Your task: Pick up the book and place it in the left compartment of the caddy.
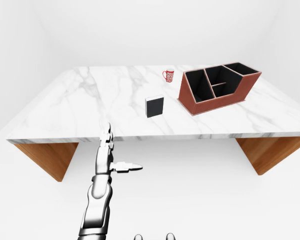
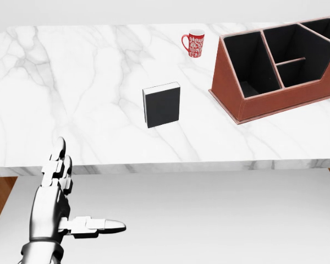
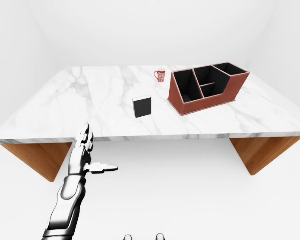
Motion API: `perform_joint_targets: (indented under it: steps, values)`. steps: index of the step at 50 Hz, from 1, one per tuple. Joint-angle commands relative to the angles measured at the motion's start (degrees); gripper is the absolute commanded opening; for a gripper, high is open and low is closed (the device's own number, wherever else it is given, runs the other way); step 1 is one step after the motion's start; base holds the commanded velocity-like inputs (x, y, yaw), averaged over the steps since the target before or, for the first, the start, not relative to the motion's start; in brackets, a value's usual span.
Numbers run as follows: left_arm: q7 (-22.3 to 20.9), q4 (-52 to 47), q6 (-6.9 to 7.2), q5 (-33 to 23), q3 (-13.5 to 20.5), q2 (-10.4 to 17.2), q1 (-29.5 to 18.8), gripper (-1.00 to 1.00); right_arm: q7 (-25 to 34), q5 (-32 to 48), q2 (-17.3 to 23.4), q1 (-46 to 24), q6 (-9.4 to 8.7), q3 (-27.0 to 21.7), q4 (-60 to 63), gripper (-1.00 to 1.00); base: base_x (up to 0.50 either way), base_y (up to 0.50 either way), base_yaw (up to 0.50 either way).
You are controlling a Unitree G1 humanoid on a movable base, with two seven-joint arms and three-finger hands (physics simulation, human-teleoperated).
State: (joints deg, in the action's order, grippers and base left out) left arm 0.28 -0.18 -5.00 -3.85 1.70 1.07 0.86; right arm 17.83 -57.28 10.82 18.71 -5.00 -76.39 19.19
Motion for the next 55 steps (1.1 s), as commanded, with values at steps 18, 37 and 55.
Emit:
perform_joint_targets:
  steps: [18,37,55]
  values:
    - [1.1,-1.0,0.0,-1.0,-0.3,-0.2,0.9,1.0,0.4,0.1,0.0,0.1,0.0,-0.2,-0.3,1.0,0.0,0.0,0.0]
    - [1.2,-0.4,0.0,-1.1,-0.3,-0.2,0.5,1.0,0.5,0.7,0.0,0.1,0.0,0.1,-0.4,1.0,0.0,0.0,0.16]
    - [1.2,-0.5,0.0,-1.2,-0.3,-0.2,0.5,1.0,0.5,-0.1,0.0,0.2,0.0,0.0,0.2,1.0,0.0,0.0,0.23]
